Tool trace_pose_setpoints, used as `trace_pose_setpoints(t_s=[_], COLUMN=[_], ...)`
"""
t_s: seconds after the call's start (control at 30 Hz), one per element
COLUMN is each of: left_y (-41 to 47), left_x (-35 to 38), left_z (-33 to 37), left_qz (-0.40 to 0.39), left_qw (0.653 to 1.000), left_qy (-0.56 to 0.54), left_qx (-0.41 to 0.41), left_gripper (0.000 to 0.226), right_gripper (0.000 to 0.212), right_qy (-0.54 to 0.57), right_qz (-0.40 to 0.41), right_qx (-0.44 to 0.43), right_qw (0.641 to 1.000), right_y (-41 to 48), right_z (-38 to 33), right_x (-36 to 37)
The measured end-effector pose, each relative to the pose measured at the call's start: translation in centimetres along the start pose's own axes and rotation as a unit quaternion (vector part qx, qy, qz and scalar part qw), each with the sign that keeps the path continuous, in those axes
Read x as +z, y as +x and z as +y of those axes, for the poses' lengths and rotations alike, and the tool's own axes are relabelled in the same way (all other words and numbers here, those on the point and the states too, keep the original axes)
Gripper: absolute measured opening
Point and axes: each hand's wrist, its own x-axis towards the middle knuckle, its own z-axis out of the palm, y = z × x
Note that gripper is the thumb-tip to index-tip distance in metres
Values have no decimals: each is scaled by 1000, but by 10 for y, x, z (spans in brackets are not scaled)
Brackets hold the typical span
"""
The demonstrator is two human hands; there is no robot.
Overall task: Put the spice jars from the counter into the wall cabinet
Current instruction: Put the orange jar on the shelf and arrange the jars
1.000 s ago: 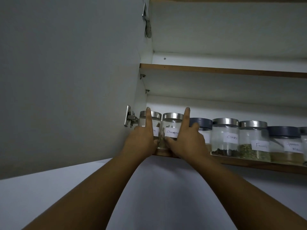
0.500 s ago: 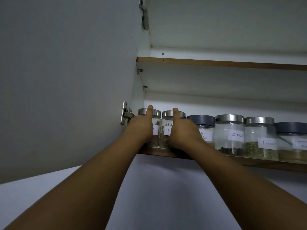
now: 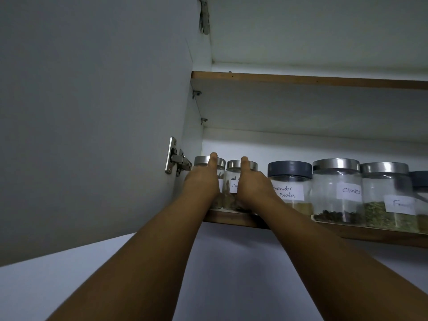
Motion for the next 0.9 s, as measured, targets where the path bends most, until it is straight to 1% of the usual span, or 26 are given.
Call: trace_pose_setpoints(t_s=[0.1,0.27,0.37,0.47,0.53,0.73,0.77,0.83,0.87,0.9], left_y=[11,26,35,41,46,59,61,63,63,64], left_x=[7,17,21,22,23,19,19,20,21,21], left_z=[-3,-4,-4,-5,-6,-14,-15,-15,-14,-14], left_qz=[-20,-47,-63,-82,-99,-121,-118,-112,-112,-114], left_qw=[1000,998,997,996,994,990,990,990,989,988], left_qy=[-1,-24,-24,-12,7,53,59,76,86,95], left_qx=[-7,-16,-24,-35,-44,-50,-46,-42,-42,-42], left_gripper=[94,89,87,88,90,88,88,87,88,88], right_gripper=[85,85,91,100,107,110,103,80,79,88], right_qy=[8,45,59,56,21,-111,-123,-114,-124,-146], right_qz=[-41,-88,-118,-166,-188,-236,-252,-267,-269,-259], right_qx=[25,66,81,113,116,77,63,49,52,62], right_qw=[999,993,988,978,975,962,958,956,954,953], right_y=[15,42,57,66,71,81,82,81,83,86], right_z=[1,-2,-2,-3,-3,-1,-1,-4,-4,-2], right_x=[5,18,25,27,28,25,25,22,23,26])
